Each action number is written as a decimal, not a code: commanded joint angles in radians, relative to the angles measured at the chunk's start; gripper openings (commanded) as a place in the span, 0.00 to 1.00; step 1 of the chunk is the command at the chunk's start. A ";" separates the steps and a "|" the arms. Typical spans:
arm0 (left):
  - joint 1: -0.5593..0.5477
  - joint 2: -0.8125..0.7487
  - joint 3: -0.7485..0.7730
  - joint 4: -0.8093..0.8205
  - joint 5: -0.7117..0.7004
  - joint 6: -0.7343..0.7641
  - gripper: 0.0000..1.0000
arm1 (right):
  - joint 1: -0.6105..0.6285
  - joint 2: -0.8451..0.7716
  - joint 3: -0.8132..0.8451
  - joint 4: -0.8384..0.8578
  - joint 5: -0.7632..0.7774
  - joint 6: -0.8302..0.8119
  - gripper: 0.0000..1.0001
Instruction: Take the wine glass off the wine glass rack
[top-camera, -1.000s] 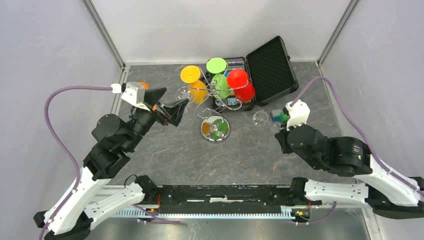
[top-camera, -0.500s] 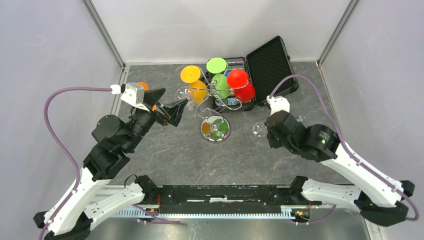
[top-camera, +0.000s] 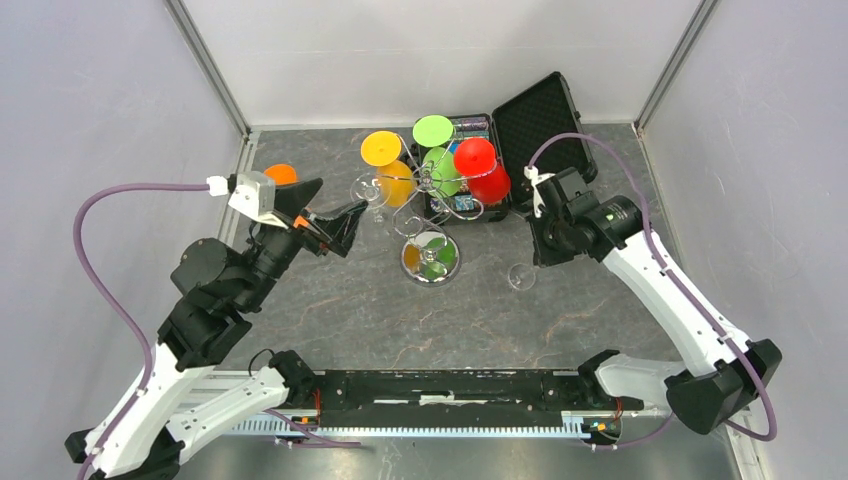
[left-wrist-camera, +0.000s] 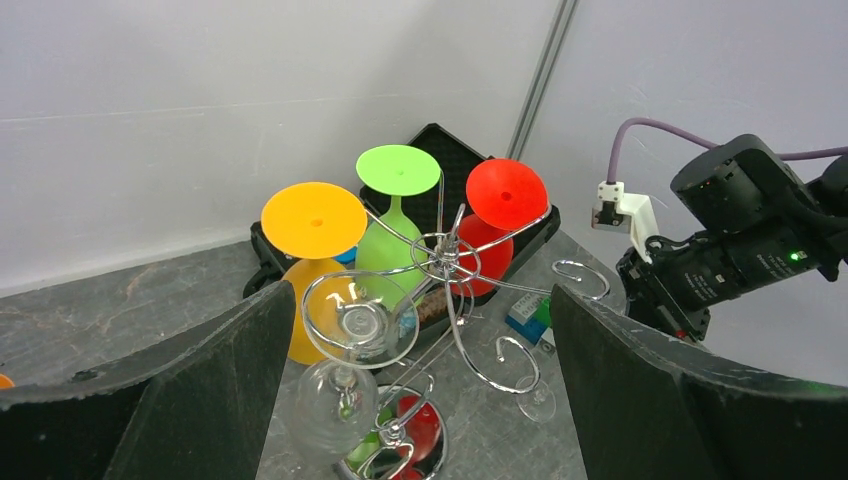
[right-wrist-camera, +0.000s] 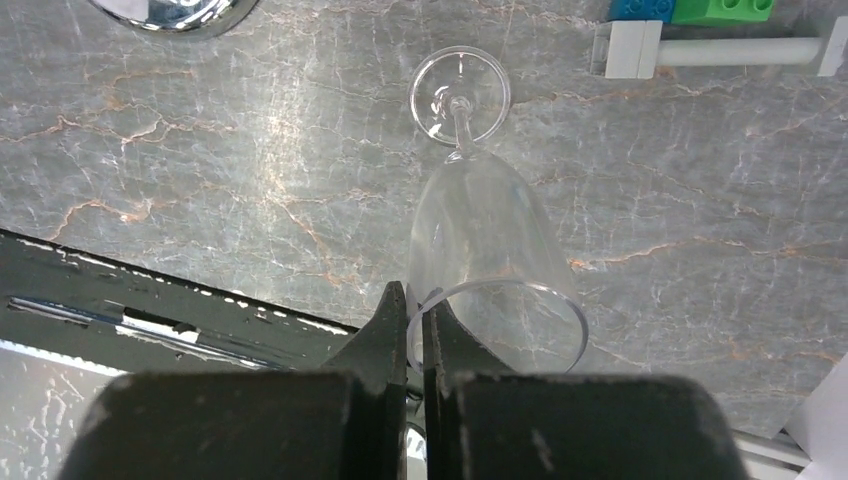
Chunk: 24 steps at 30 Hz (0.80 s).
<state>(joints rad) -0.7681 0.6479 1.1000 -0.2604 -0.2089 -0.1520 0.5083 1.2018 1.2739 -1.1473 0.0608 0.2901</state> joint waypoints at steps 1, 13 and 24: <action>-0.003 -0.015 -0.002 0.000 -0.022 0.013 1.00 | -0.033 0.015 0.066 -0.063 0.010 -0.053 0.00; -0.003 -0.017 0.007 -0.048 -0.056 0.039 1.00 | -0.103 0.026 0.064 -0.109 0.118 -0.065 0.07; -0.003 -0.050 0.031 -0.097 -0.089 0.062 1.00 | -0.115 0.082 0.170 -0.087 0.195 -0.063 0.32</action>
<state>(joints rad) -0.7681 0.6125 1.1004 -0.3534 -0.2699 -0.1375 0.4026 1.2770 1.3983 -1.2484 0.2241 0.2371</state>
